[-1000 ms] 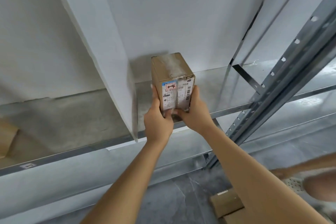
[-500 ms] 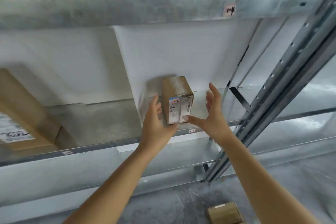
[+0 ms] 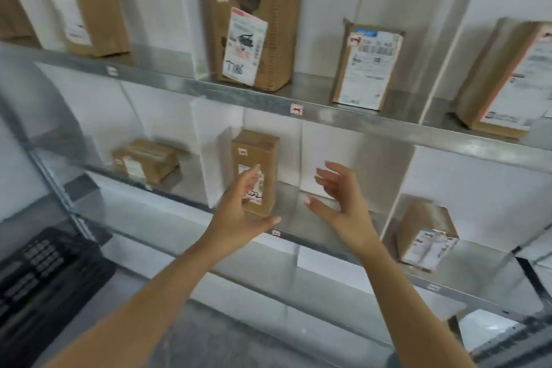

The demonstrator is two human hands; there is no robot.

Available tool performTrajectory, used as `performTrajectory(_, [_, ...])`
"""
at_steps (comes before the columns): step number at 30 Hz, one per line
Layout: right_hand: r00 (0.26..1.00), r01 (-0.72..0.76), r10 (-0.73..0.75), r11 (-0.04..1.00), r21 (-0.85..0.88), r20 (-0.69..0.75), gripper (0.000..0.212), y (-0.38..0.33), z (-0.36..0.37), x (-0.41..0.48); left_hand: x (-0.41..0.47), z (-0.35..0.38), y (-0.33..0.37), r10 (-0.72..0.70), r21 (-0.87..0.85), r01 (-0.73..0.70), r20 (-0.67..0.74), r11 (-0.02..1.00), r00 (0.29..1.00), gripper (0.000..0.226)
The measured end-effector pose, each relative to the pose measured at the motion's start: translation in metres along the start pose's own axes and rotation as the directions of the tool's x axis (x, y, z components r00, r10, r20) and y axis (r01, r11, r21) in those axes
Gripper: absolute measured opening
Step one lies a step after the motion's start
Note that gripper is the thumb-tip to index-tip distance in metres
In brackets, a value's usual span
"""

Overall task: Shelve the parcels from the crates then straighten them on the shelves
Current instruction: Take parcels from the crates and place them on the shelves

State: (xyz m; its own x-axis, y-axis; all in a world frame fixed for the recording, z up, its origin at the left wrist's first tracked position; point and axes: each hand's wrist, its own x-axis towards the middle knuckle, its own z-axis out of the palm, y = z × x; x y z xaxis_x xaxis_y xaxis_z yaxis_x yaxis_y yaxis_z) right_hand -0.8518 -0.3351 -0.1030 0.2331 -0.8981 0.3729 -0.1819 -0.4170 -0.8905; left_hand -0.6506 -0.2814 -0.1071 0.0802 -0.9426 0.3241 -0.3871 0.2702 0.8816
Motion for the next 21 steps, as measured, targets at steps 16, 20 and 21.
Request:
performTrajectory(16, [0.802,0.037,-0.132,0.985,0.171,0.583,0.072,-0.130,0.463,0.023,-0.170,-0.419,-0.113,-0.222,0.104,0.348,-0.594,0.932,0.773,0.080])
performTrajectory(20, [0.660,0.011,-0.149,0.982,0.189,0.737,0.068,-0.133,0.566,0.021,-0.217,-0.483,-0.154,-0.311,0.009,0.457,-0.720,0.889,0.620,0.077])
performTrajectory(21, [0.624,0.000,-0.152,0.981,0.195,0.767,0.068,-0.130,0.592,0.020,-0.229,-0.496,-0.167,-0.334,-0.010,0.488,-0.741,0.873,0.583,0.076])
